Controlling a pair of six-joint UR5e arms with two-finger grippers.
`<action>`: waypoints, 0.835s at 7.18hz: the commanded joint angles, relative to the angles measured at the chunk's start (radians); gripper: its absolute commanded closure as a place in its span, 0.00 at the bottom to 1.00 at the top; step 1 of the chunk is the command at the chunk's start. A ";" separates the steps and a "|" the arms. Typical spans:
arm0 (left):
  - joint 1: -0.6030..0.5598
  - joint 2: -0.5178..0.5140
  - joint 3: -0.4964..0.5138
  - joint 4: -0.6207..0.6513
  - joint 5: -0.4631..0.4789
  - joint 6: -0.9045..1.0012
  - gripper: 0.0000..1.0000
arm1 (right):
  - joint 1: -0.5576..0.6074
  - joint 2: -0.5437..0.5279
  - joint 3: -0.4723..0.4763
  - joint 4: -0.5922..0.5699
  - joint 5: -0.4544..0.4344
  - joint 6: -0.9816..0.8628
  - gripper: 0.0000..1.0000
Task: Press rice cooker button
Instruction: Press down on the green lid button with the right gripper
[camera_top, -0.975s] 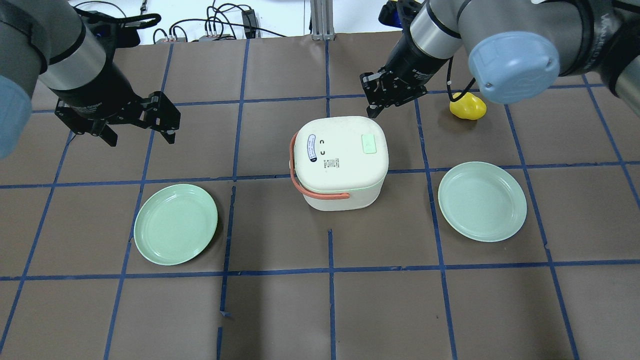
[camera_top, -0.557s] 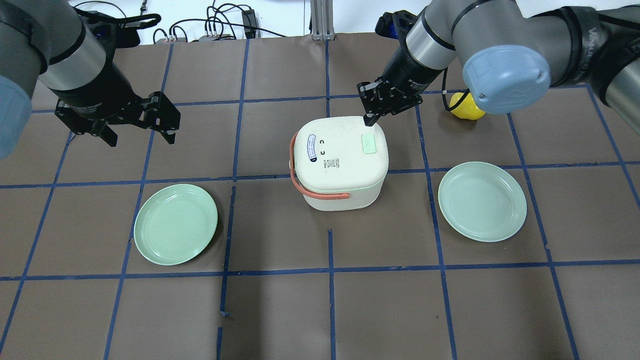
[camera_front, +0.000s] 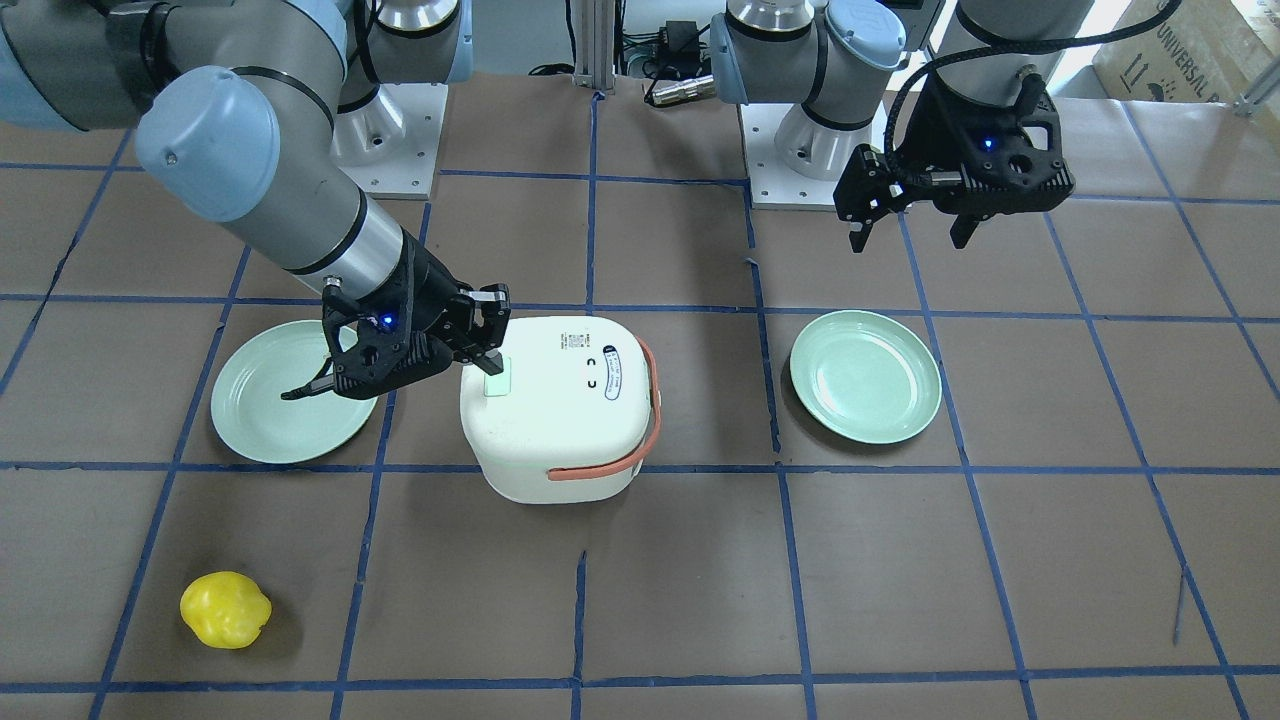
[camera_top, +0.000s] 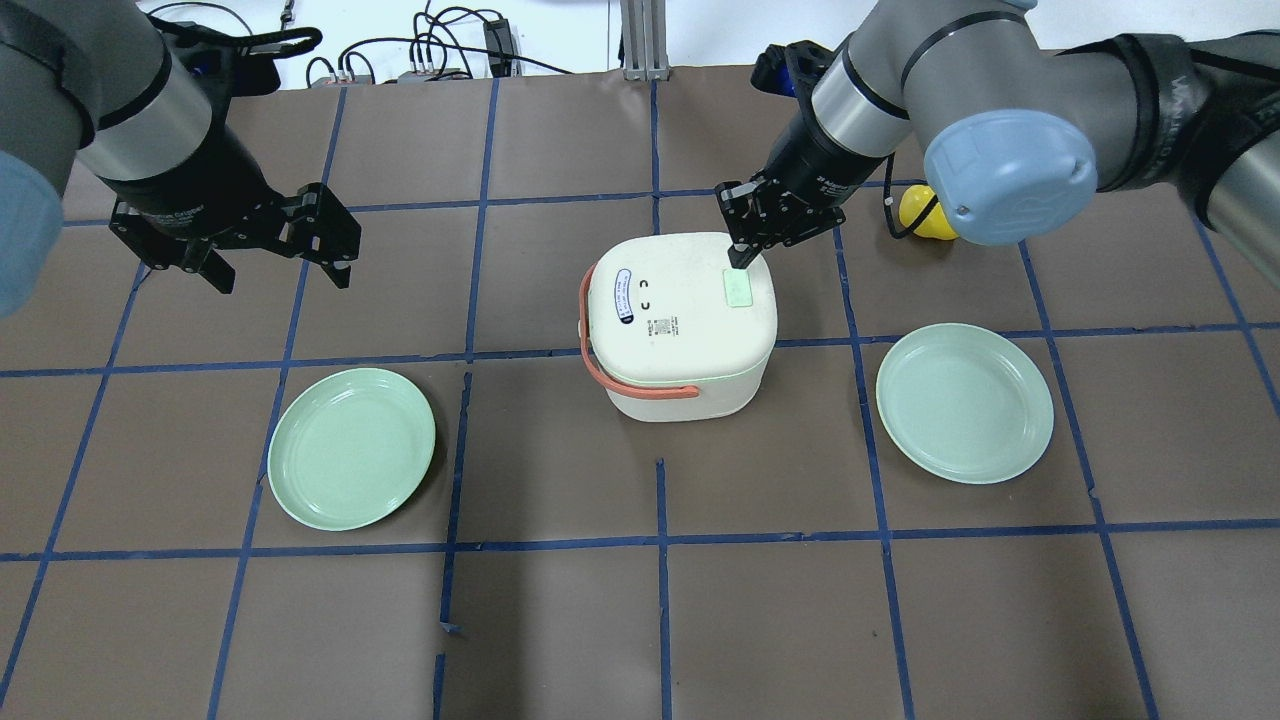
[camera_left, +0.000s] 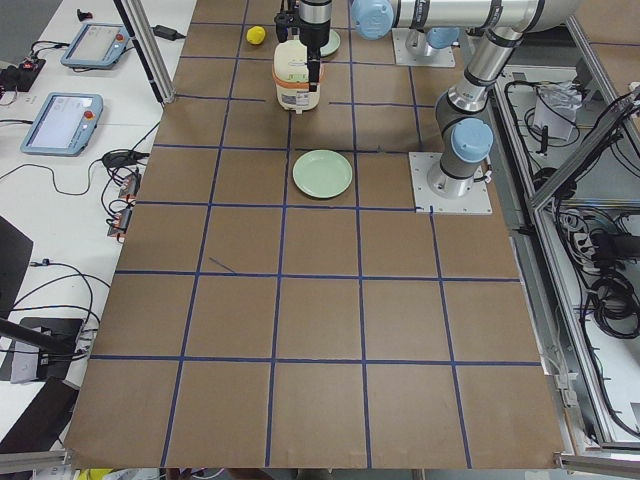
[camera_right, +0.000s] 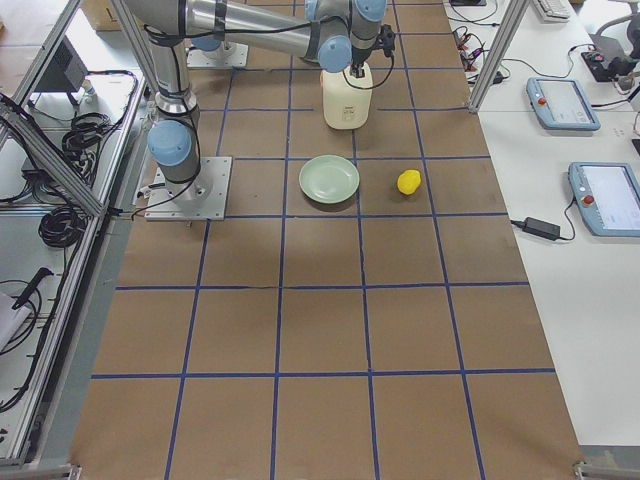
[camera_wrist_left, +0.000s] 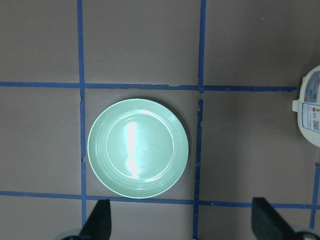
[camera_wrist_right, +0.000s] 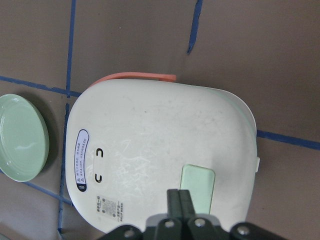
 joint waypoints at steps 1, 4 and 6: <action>0.000 -0.002 0.000 0.002 0.000 0.000 0.00 | 0.001 -0.004 0.015 0.000 0.000 0.001 0.93; 0.000 0.000 0.000 0.000 0.000 0.000 0.00 | 0.001 -0.007 0.035 -0.025 0.001 0.003 0.93; 0.000 0.000 0.000 0.002 0.000 0.000 0.00 | 0.001 -0.007 0.043 -0.027 0.003 0.001 0.93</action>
